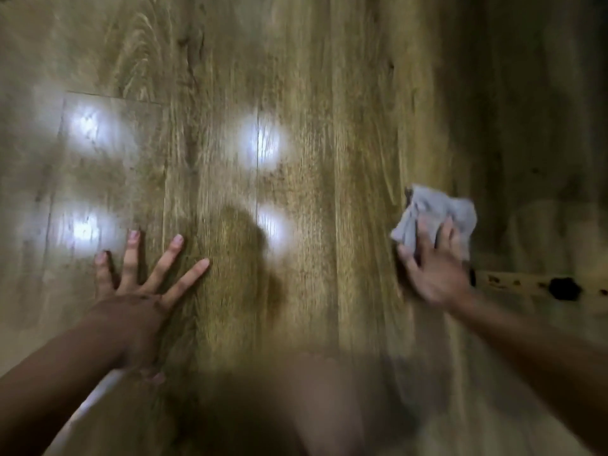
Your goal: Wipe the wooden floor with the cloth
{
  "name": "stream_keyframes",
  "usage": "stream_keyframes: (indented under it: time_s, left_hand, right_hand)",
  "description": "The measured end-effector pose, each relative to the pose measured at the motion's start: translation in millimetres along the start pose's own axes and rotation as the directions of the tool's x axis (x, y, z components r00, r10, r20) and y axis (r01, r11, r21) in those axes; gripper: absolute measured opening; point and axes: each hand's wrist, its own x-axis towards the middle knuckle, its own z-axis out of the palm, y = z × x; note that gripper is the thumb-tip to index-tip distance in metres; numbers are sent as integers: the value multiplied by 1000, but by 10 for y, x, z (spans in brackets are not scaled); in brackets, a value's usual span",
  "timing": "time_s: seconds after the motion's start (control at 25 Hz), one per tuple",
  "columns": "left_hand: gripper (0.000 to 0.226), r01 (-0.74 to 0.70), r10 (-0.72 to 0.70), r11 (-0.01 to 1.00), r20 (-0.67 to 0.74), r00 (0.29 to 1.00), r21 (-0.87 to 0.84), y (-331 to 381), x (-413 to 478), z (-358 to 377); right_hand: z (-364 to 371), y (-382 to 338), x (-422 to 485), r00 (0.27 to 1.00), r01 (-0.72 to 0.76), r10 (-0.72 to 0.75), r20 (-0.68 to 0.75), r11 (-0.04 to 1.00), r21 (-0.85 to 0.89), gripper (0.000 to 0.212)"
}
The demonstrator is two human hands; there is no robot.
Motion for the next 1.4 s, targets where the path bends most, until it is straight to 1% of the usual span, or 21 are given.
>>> stream_keyframes:
  time_s: [0.08,0.16,0.2,0.28,0.32,0.4,0.44,0.48,0.52,0.56,0.64,0.72,0.76,0.84,0.92,0.96,1.04,1.12,1.24,1.32,1.4]
  left_hand:
    - [162,-43,39,998,-77,996,-38,1,74,84]
    - [159,-52,43,997,-168,985,-53,30,57,83]
    - [152,-64,62,998,-226,972,-1,0,-8,-1]
    - [120,-118,100,993,-432,896,-17,-274,-42,-129]
    - [111,-96,52,994,-508,859,-60,-466,-26,-248]
    - [128,14,-101,980,-441,892,-197,-760,48,-632]
    - [142,72,-175,960,-379,909,-270,-836,92,-758]
    - [151,136,-234,948,-339,911,-287,-885,153,-800]
    - [155,194,-275,944,-316,908,-266,-888,216,-809]
    - [156,237,-304,940,-291,907,-244,-879,251,-791]
    - [160,279,-343,927,-261,903,-251,-899,267,-722]
    - [164,306,-382,904,-243,892,-298,-951,303,-686]
    - [166,305,-387,899,-245,889,-315,-967,328,-691]
    - [167,284,-376,893,-231,897,-350,-968,408,-692]
    - [165,268,-366,894,-239,900,-359,-948,390,-688]
    - [165,275,-372,894,-241,897,-355,-956,385,-686]
    - [164,263,-366,886,-227,902,-382,-943,376,-707]
    - [164,245,-356,886,-238,904,-394,-920,373,-708]
    - [163,263,-365,884,-219,905,-388,-897,327,-709]
    - [162,283,-378,886,-219,899,-366,-880,317,-716]
    - [159,324,-396,893,-207,895,-312,-850,282,-752]
  right_hand:
    - [15,18,50,996,48,-54,-71,995,-83,42]
    - [87,104,34,992,125,-125,6,989,-76,35]
    - [125,147,-24,994,97,-95,58,995,-38,36]
    - [313,175,-146,998,62,-61,-18,998,30,42]
    - [288,161,-103,988,129,-121,-97,988,86,41]
    - [-252,-102,389,955,237,-217,-201,968,83,45]
    - [-758,-365,804,933,280,-272,-237,960,-1,54]
    - [-1270,-709,1350,859,389,-421,-290,906,-164,63]
    - [-1839,-1052,1743,832,494,-535,-146,835,-243,67]
    - [-2125,-1248,2032,755,597,-644,-122,752,-280,66]
    - [-2282,-1168,2298,728,609,-672,-139,726,-319,60]
    - [-2138,-339,2197,768,521,-597,-229,792,-317,66]
    - [-2035,178,2097,804,441,-505,-314,860,-256,76]
    - [-2085,1079,1951,886,172,-180,-427,983,-56,96]
    - [-2200,1468,1867,910,-65,101,-401,993,102,99]
    - [-2204,1405,1840,914,-102,137,-381,989,111,99]
    - [-2164,860,1944,907,-32,46,-419,999,39,99]
    - [-2151,-87,2118,890,172,-197,-411,980,-96,88]
    - [-2074,-1593,2273,811,462,-517,-274,853,-241,74]
    - [-2061,-2385,2317,780,537,-604,-163,780,-320,75]
    - [-2090,-2837,2381,766,571,-637,-82,734,-368,77]
